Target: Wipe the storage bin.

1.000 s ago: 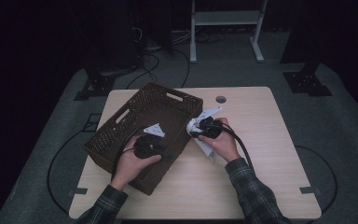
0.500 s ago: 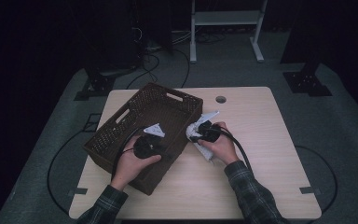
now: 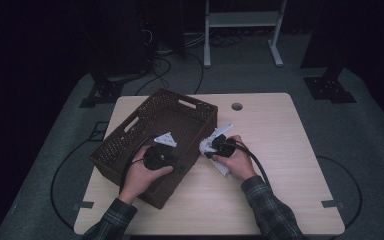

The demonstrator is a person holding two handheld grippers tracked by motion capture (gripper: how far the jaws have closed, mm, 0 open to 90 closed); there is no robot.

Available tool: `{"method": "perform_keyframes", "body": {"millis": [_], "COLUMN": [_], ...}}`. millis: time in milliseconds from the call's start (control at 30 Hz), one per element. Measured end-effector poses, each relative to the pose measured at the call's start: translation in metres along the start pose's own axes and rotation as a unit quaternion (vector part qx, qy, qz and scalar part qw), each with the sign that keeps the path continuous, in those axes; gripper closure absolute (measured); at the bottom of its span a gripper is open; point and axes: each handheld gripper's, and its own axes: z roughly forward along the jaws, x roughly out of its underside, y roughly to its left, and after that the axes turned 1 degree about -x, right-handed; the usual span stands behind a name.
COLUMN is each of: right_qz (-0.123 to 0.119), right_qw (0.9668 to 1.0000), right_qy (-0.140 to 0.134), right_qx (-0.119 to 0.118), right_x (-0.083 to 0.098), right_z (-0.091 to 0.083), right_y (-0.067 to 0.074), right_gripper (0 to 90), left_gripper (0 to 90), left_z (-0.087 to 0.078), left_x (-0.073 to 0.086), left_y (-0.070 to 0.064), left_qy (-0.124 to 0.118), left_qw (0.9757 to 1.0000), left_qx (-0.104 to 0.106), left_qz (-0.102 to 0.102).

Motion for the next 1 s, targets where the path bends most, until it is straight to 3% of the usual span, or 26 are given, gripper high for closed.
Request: {"method": "perform_keyframes", "body": {"millis": [300,533,1000], "right_qz": [-0.008,-0.015,-0.024], "right_qw": [0.9996,0.9973,0.9942], "right_qy": [-0.028,-0.072,-0.105], "right_qx": [0.000,-0.001,0.003], "right_x": [-0.004,-0.013,-0.020], "right_z": [-0.017,-0.041,-0.061], "right_y": [0.008,0.012,0.019], "right_gripper": [72.2,72.3,72.3], "left_gripper": [61.2,61.2,61.3], "left_z": [0.000,0.000,0.000], "left_x": [0.000,0.000,0.000], "left_y": [0.000,0.000,0.000], "left_qy": [0.000,0.000,0.001], "left_qw": [1.0000,1.0000,1.0000], "left_qx": [0.000,0.000,-0.001], "left_qz": [0.000,0.000,0.002]}}
